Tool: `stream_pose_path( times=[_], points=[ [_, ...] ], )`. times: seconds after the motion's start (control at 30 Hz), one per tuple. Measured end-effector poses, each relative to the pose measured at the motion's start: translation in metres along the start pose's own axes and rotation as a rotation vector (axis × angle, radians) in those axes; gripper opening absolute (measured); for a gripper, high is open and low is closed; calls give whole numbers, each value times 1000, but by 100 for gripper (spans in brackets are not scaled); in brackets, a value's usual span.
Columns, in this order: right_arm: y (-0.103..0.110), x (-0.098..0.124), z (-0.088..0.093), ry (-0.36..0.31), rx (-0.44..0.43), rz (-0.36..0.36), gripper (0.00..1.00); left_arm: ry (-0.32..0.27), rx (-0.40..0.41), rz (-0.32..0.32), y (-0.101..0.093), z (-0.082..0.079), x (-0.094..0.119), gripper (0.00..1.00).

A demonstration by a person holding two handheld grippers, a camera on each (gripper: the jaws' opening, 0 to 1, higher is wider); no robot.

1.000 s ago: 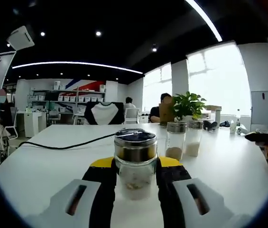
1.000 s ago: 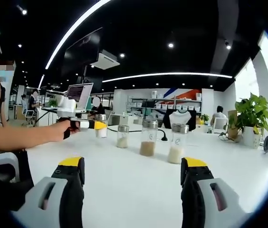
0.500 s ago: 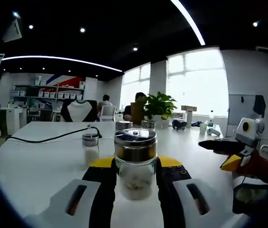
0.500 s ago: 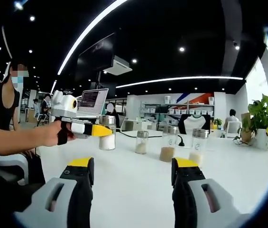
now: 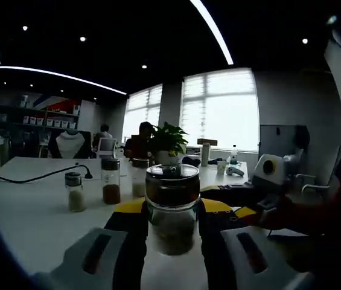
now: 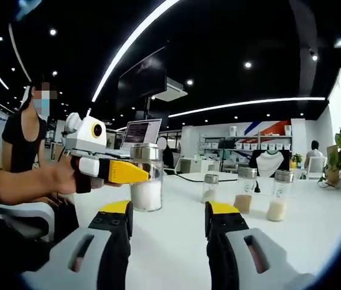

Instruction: Rotate the seasoning bottle until the label or dispensing opening points toward the visible target arrow and the bottle remains upright within the marked orientation range

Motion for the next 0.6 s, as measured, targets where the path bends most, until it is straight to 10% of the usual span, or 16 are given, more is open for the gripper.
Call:
stream_pose_path(
  times=[0.3,0.6],
  points=[
    [42,-13,20,99,109,-179,39,42,-31,72,-13,6,10,34],
    [50,-18,20,83,86,-201,34,63,-8,188,-30,12,12,34]
  ],
)
Point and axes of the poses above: the point that each gripper's makers call its tool centre point, and the gripper's own axes: x roughly backward along the fingers, y roughly to its left, z roughly out of its underside, the point moved 2 cm from there along x, roughly backward along the fingers, and after that the axes turned 5 degrees about -x, right-handed, at the moved point
